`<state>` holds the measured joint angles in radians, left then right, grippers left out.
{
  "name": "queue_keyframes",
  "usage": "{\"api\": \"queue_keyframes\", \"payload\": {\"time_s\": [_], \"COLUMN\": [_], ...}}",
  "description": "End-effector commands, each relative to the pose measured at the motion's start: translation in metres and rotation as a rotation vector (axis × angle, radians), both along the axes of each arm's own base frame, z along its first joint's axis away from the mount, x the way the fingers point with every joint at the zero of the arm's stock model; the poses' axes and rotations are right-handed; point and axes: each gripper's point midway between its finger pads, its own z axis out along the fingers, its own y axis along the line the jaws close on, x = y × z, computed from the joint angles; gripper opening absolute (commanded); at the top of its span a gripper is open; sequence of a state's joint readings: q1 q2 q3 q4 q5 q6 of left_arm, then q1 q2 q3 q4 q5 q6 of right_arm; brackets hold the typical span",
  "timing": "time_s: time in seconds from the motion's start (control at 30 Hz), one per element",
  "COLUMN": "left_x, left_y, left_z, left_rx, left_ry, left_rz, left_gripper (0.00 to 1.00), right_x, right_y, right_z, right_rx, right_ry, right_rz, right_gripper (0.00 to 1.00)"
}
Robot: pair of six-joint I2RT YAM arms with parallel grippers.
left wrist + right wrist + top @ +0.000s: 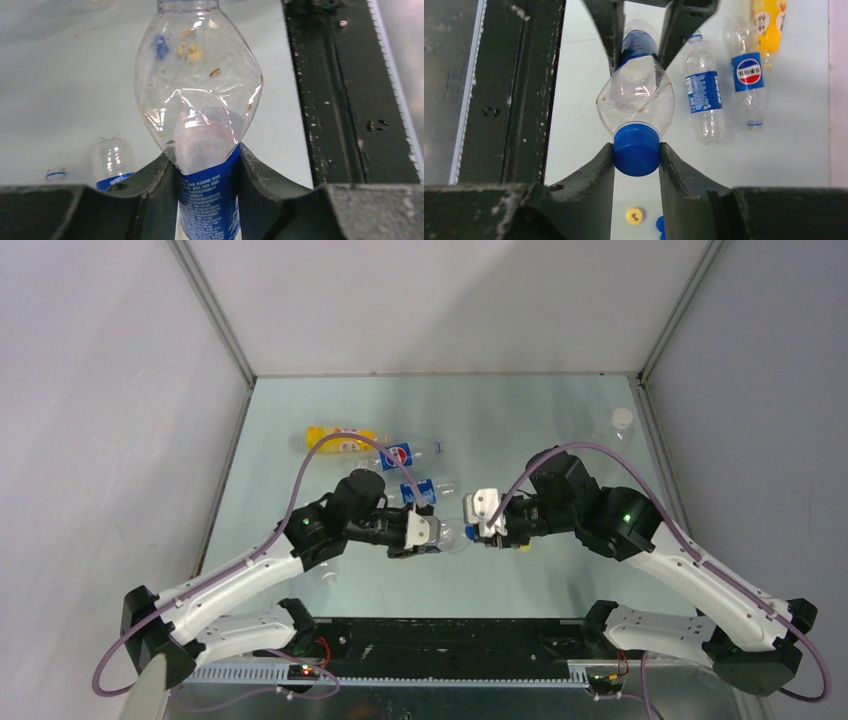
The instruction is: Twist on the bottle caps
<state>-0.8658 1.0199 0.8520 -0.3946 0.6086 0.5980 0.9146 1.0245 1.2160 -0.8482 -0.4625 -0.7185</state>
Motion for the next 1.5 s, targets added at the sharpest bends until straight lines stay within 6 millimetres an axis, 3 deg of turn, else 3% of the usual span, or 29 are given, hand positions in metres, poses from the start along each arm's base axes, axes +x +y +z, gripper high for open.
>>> {"api": "queue_keyframes", "payload": {"time_s": [0.0,0.2,0.27,0.33,0.47,0.53,0.57,0.6,0.63,0.7,0.8,0.83,0.9,1.1,1.3,1.47], "left_x": [0.031,0.067,0.069,0.073,0.08,0.081,0.081,0.081,0.078,0.073,0.064,0.053,0.044,0.019,-0.002,-0.006], "left_y": [-0.004,0.016,0.016,0.021,0.03,0.033,0.032,0.034,0.031,0.028,0.03,0.021,0.023,0.012,0.0,-0.003], "left_z": [0.036,0.039,0.054,0.055,0.049,0.044,0.043,0.036,0.037,0.03,0.013,0.014,0.005,0.012,0.014,0.016], "left_rx": [-0.138,-0.101,-0.149,-0.132,-0.072,-0.056,-0.059,-0.044,-0.06,-0.071,-0.045,-0.065,-0.031,-0.036,-0.033,-0.029], "left_ry": [-0.149,-0.458,-0.569,-0.658,-0.754,-0.73,-0.718,-0.687,-0.662,-0.575,-0.444,-0.403,-0.324,-0.184,-0.094,-0.072], "left_rz": [0.148,0.401,0.465,0.522,0.61,0.631,0.626,0.627,0.605,0.551,0.462,0.376,0.301,0.127,-0.005,-0.035], "left_gripper": [0.16,0.16,0.16,0.16,0.14,0.12,0.11,0.09,0.09,0.08,0.09,0.09,0.1,0.11,0.11,0.11], "right_x": [0.016,0.041,0.051,0.061,0.073,0.074,0.073,0.073,0.07,0.064,0.05,0.045,0.032,-0.006,-0.007,-0.007], "right_y": [0.019,0.031,0.032,0.032,0.031,0.031,0.029,0.028,0.025,0.021,0.014,0.011,0.007,-0.008,-0.008,-0.003], "right_z": [0.011,0.025,0.028,0.028,0.028,0.037,0.043,0.047,0.053,0.061,0.064,0.066,0.064,0.041,0.031,0.026], "right_rx": [0.104,0.278,0.344,0.4,0.441,0.469,0.485,0.484,0.49,0.474,0.413,0.404,0.346,0.183,0.12,0.091], "right_ry": [0.181,0.512,0.683,0.891,0.967,0.927,0.901,0.836,0.791,0.662,0.467,0.425,0.267,0.008,-0.106,-0.141], "right_rz": [-0.233,-0.587,-0.72,-0.861,-0.942,-0.909,-0.887,-0.842,-0.807,-0.702,-0.517,-0.477,-0.31,0.022,0.105,0.126], "right_gripper": [0.0,0.0,0.0,0.0,0.0,0.0,0.05,0.11,0.25,0.44,0.56,0.58,0.59,0.59,0.58,0.54]}}
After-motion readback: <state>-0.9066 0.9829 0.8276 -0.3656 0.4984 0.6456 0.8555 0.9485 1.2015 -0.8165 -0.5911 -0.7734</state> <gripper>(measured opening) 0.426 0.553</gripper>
